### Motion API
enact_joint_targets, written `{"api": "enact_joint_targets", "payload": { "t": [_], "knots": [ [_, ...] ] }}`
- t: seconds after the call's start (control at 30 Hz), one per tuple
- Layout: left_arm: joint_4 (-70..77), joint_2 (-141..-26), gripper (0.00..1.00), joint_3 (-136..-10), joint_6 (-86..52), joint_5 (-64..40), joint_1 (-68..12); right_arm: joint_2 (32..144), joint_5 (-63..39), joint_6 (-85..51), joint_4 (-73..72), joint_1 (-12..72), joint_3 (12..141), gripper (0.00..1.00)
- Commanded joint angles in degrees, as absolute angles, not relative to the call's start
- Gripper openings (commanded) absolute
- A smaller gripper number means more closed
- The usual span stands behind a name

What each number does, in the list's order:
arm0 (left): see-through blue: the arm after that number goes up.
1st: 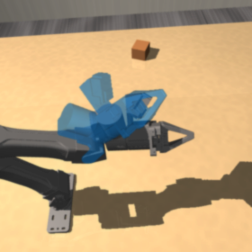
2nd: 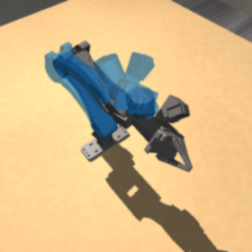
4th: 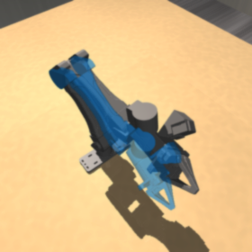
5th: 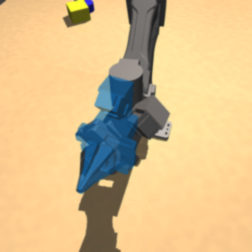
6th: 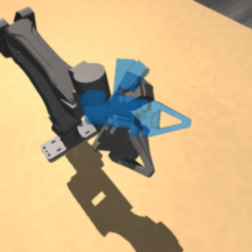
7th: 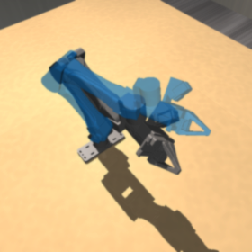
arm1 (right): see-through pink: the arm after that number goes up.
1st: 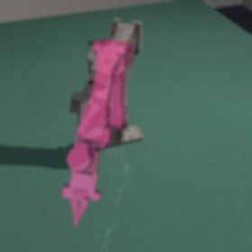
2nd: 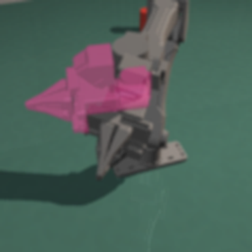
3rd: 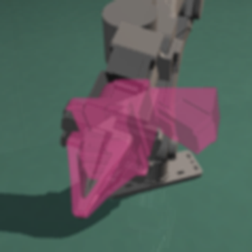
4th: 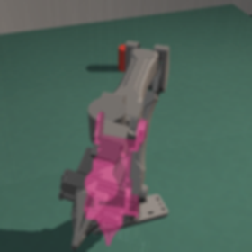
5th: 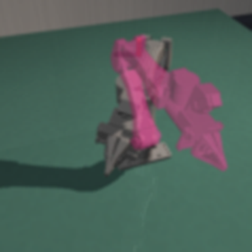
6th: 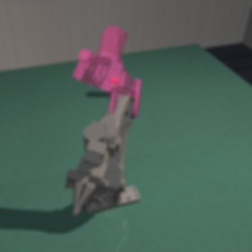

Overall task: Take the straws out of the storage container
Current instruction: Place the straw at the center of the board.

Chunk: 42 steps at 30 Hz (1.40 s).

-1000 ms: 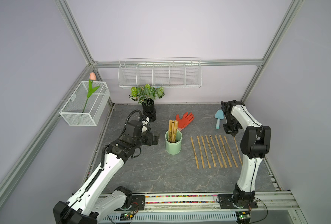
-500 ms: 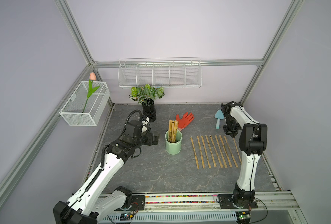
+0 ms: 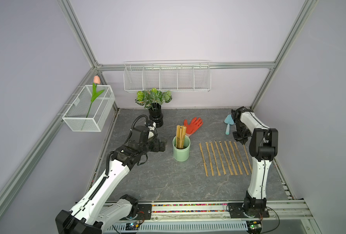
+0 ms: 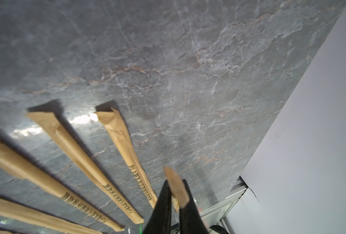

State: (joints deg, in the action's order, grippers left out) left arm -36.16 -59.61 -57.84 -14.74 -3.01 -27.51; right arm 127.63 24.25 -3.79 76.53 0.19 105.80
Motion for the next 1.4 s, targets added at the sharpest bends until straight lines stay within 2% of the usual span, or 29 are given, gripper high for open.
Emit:
{"api": "enact_joint_targets", "payload": {
  "t": [0.0, 0.57, 0.97, 1.2, 1.37],
  "knots": [
    [-36.7, -59.4, 1.0, -58.6, -14.4, -3.1, -27.8, 129.4, 23.3, -3.4, 76.3, 0.0, 105.7, 0.13],
    [-36.8, -60.2, 1.0, -58.7, -14.3, -2.7, -27.8, 131.8, 22.7, -3.1, 75.3, -0.2, 105.7, 0.15],
    [-36.9, -60.1, 1.0, -58.7, -14.3, -2.8, -27.8, 129.5, 22.0, -3.5, 75.5, -0.1, 105.0, 0.18],
    [-36.9, -60.0, 1.0, -58.7, -14.4, -2.7, -27.8, 117.1, 17.5, -4.4, 74.1, 2.6, 101.5, 0.19],
    [-36.7, -60.0, 1.0, -58.7, -14.4, -2.7, -27.8, 103.5, 11.5, -7.0, 70.6, 8.7, 97.7, 0.21]
  ]
}}
